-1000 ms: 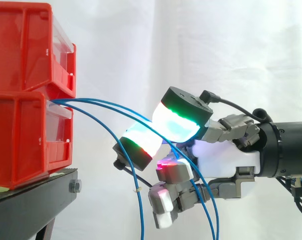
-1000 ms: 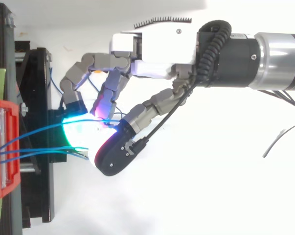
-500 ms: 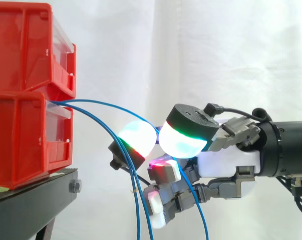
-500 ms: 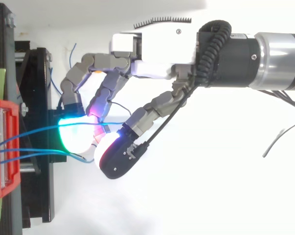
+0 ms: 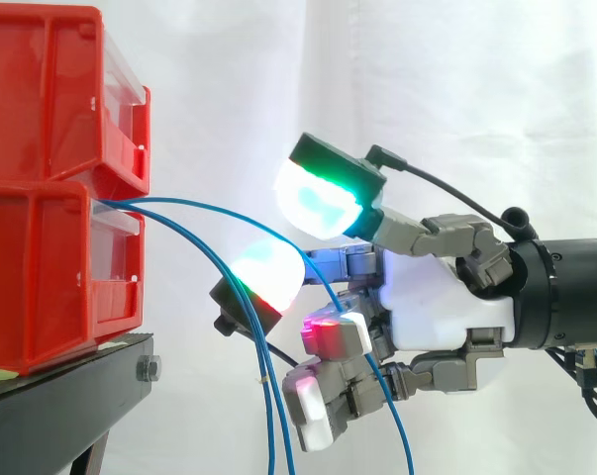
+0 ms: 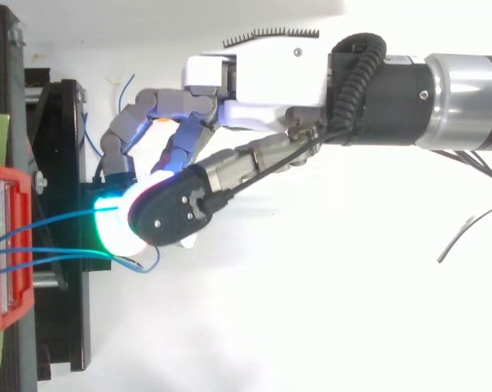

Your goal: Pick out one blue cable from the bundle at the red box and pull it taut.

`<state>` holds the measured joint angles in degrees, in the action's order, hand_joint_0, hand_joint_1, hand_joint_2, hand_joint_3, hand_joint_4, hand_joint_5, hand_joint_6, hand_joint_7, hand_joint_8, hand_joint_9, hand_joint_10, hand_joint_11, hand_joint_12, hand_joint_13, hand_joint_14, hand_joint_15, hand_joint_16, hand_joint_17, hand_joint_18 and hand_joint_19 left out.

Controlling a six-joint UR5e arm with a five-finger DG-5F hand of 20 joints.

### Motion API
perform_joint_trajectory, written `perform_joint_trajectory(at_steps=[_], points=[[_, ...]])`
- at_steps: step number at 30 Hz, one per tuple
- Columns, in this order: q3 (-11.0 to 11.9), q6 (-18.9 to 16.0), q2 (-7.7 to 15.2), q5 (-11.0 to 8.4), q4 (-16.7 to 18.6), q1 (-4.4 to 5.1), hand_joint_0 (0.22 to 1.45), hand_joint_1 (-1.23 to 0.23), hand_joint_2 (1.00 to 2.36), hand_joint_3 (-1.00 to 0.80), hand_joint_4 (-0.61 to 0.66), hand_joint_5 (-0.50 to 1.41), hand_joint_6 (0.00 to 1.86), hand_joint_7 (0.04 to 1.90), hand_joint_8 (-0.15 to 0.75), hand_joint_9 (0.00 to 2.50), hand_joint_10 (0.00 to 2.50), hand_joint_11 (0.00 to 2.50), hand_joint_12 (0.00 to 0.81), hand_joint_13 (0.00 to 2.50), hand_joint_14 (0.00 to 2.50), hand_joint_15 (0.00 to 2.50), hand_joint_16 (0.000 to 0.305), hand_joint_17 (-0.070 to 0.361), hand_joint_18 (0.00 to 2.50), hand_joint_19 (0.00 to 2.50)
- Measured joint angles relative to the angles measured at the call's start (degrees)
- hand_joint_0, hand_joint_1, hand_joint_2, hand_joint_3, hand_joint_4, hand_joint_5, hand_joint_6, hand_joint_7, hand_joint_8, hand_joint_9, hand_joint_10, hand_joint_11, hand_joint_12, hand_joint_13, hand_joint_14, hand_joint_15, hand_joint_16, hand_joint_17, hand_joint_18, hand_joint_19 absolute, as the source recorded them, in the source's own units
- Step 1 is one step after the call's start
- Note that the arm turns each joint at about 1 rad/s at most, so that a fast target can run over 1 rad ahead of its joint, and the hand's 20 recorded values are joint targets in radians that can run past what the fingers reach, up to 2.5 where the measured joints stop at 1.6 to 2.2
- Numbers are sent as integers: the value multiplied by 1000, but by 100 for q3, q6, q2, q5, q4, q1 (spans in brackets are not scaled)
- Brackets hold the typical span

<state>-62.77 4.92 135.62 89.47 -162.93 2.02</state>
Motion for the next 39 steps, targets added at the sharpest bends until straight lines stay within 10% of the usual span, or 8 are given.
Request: perform_joint_trajectory(at_steps=[15, 39], points=[[22, 0, 0, 0, -11, 0, 569, -581, 1017, -247, -30, -154, 923, 931, 210, 1223, 26, 952, 313, 922, 26, 726, 43, 97, 648, 711], [45, -4, 0, 0, -69, 0, 617, -704, 1015, -321, -38, -170, 946, 892, 197, 1157, 25, 970, 302, 903, 27, 727, 45, 101, 658, 702]])
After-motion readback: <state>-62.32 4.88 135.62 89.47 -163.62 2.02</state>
